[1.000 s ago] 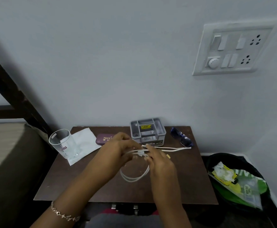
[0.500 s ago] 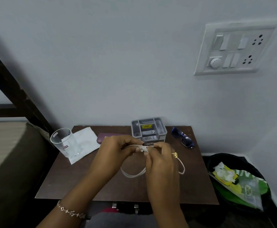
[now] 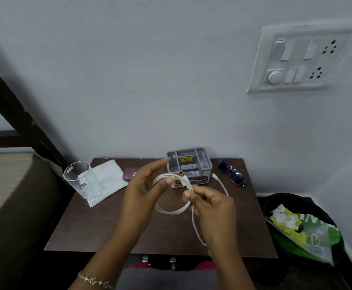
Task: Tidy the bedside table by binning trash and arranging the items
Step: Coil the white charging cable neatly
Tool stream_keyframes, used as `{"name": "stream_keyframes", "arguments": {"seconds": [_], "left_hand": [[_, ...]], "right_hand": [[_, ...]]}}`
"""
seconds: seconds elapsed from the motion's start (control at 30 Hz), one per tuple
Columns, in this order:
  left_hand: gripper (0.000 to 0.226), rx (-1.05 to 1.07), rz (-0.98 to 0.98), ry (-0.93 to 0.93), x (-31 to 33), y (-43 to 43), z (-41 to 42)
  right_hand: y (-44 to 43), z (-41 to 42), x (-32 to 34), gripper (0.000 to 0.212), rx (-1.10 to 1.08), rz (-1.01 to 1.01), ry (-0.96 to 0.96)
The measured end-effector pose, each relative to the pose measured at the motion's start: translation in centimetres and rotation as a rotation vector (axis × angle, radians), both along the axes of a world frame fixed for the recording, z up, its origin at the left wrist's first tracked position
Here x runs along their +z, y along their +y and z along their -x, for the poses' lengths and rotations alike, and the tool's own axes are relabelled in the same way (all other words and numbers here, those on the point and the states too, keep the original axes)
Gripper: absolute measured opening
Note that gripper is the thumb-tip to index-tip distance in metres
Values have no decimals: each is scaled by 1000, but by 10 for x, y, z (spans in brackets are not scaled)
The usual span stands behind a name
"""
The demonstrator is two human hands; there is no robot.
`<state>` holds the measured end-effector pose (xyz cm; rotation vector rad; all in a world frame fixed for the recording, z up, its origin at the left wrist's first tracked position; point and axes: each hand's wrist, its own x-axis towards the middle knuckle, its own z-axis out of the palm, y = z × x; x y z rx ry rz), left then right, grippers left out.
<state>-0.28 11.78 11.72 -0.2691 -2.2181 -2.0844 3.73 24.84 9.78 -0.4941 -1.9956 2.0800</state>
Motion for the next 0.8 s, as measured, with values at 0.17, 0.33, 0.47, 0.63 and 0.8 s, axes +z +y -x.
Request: {"name": "stream_keyframes", "arguments": {"seconds": [0.17,0.33,0.47,0.63,0.8], "left_hand": [[8,383,-180,-332,-36,2,-33],[39,121,-454,-1073,-46,23,-61],[21,114,-880,-1001,-30,27,-50],[15,249,-1011,-833,-14,29,-32],[23,155,-628,-589,-3,20,-26]], "right_hand": [[-3,1,6,14,-226,401,51],[-8,-1,15,13,-277,597,61],[-7,-2,15,15,-292,651,49],[-4,-3,14,16,-287,605,24],[-2,-4,9,9,-261,449,-5]]}}
